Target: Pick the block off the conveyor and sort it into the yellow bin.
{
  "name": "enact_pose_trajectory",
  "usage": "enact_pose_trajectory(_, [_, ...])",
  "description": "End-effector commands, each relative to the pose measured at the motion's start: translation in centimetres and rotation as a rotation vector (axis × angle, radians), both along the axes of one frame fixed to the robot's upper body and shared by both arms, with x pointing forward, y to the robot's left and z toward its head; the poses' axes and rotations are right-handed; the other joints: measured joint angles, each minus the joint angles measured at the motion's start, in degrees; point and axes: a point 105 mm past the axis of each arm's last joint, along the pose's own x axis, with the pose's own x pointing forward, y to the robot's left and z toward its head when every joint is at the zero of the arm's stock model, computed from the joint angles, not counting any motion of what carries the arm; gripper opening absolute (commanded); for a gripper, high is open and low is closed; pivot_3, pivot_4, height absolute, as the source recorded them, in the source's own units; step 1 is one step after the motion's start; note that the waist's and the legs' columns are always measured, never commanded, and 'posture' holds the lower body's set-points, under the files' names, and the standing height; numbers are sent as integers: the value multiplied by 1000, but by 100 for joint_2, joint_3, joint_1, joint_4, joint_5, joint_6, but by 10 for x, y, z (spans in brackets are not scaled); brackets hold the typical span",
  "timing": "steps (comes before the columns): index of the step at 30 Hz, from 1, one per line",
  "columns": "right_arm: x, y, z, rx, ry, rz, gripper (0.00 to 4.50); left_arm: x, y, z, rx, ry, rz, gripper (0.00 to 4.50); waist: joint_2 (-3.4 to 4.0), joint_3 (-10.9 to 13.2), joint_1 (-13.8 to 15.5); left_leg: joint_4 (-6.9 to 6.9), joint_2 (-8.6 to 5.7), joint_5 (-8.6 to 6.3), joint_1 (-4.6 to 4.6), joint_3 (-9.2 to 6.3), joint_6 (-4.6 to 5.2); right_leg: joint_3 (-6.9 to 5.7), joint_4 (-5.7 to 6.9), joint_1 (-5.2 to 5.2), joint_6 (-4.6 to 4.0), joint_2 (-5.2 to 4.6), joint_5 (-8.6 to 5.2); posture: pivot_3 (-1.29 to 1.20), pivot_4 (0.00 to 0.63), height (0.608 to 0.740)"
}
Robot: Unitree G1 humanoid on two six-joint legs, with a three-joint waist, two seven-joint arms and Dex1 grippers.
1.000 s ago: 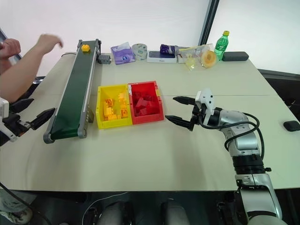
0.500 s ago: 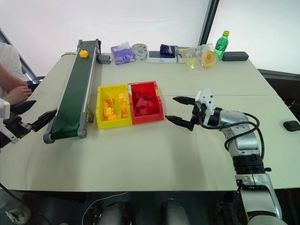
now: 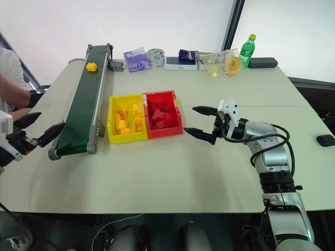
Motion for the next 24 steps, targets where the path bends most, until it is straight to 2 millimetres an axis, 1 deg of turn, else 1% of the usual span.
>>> enact_pose_trajectory(1, [-3, 7, 17, 12, -62, 33, 4500, 1, -1, 3, -18, 19, -2, 4455, 0, 0, 0, 0, 0, 0, 0, 0, 0, 0, 0, 0, 0, 0, 0, 0, 150, 740])
enact_pose_trajectory(12, [-4, 5, 14, 9, -57, 24, 4500, 1, -3, -1, -33, 36, -5, 4455, 0, 0, 0, 0, 0, 0, 0, 0, 0, 0, 0, 0, 0, 0, 0, 0, 150, 740])
enact_pose_trajectory(18, [-4, 6, 14, 11, -58, 23, 4500, 5, -7, -1, -42, 42, -6, 4455, 0, 0, 6, 0, 0, 0, 0, 0, 0, 0, 0, 0, 0, 0, 0, 0, 150, 740])
enact_pose_trajectory(20, [-4, 6, 14, 12, -58, 23, 4500, 9, -8, 3, -47, 24, 32, 4455, 0, 0, 9, 1, -1, 0, 0, 0, 0, 0, 0, 1, 0, -1, 0, 0, 150, 740])
enact_pose_trajectory(22, [-4, 6, 14, 13, -59, 22, 4500, 15, -11, 5, -32, -5, 111, 4455, 0, 0, 11, 1, 0, 0, 0, -1, 0, 0, 0, 1, 0, -2, 0, 0, 150, 740])
enact_pose_trajectory(24, [-4, 6, 13, 14, -58, 21, 4500, 18, -21, 5, -37, -32, 173, 4455, 0, 0, 14, 1, -1, 0, 0, -2, 0, 1, 0, 3, 1, -2, 0, 0, 150, 740])
